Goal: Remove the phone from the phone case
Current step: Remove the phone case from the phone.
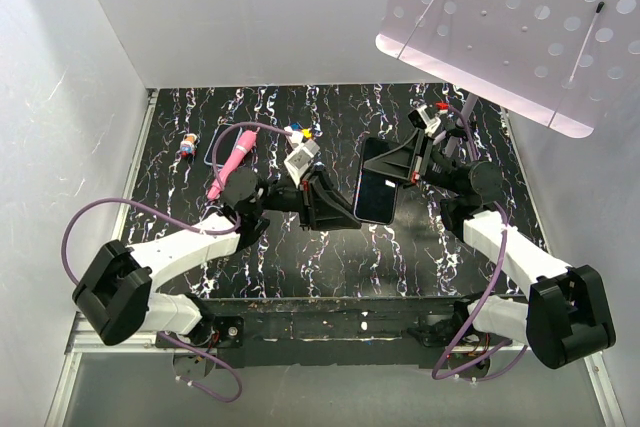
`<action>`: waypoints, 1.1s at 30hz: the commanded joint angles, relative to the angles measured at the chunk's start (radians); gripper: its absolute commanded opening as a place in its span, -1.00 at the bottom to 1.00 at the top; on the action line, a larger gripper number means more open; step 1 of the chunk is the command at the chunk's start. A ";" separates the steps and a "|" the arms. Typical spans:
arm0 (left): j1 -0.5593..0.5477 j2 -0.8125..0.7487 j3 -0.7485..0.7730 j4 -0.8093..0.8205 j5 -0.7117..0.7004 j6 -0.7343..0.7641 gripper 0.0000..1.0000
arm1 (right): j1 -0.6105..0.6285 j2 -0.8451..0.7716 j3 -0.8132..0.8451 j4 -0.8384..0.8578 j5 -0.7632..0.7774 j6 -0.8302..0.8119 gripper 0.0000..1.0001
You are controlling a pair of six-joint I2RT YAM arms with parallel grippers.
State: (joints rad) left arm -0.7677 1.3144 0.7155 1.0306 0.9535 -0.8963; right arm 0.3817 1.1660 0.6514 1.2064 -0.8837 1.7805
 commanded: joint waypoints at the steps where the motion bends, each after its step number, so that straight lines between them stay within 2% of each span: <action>1: 0.044 0.085 0.082 -0.487 -0.143 0.339 -1.00 | 0.111 -0.040 0.090 0.246 0.110 0.476 -0.97; 5: 0.106 0.092 0.094 -0.585 -0.208 0.390 -1.00 | 0.115 -0.046 0.071 0.246 0.121 0.481 -0.97; 9: 0.120 0.118 0.146 -0.786 -0.338 0.408 -1.00 | 0.114 -0.043 0.068 0.248 0.130 0.477 -0.97; 15: 0.108 0.042 0.098 -1.024 -0.666 0.248 -1.00 | 0.115 -0.019 0.053 0.292 0.239 0.442 -0.97; 17: 0.100 0.011 0.069 -1.109 -0.758 0.179 -1.00 | 0.117 -0.020 0.048 0.288 0.296 0.371 -0.97; 19: 0.096 -0.015 0.023 -1.045 -0.721 0.093 -1.00 | 0.131 -0.040 0.054 0.214 0.328 0.228 -0.97; 21: 0.094 -0.029 -0.030 -0.896 -0.630 -0.022 -1.00 | 0.147 -0.045 0.068 0.148 0.328 0.131 -0.97; 25: 0.093 -0.038 -0.091 -0.649 -0.506 -0.209 -1.00 | 0.151 -0.029 0.070 0.151 0.348 0.073 -0.97; 26: 0.091 -0.041 -0.100 -0.612 -0.492 -0.239 -0.96 | 0.152 -0.023 0.071 0.139 0.350 0.065 -0.97; 29: 0.093 -0.040 -0.114 -0.528 -0.473 -0.311 -0.55 | 0.161 0.007 0.067 0.163 0.361 0.082 -0.97; 33: 0.093 0.006 -0.096 -0.487 -0.466 -0.377 -0.39 | 0.201 0.050 0.057 0.216 0.397 0.109 -0.97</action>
State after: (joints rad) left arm -0.6849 1.2060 0.6491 0.6636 0.6338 -1.2037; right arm 0.4686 1.2350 0.6384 1.0813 -0.5072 1.6615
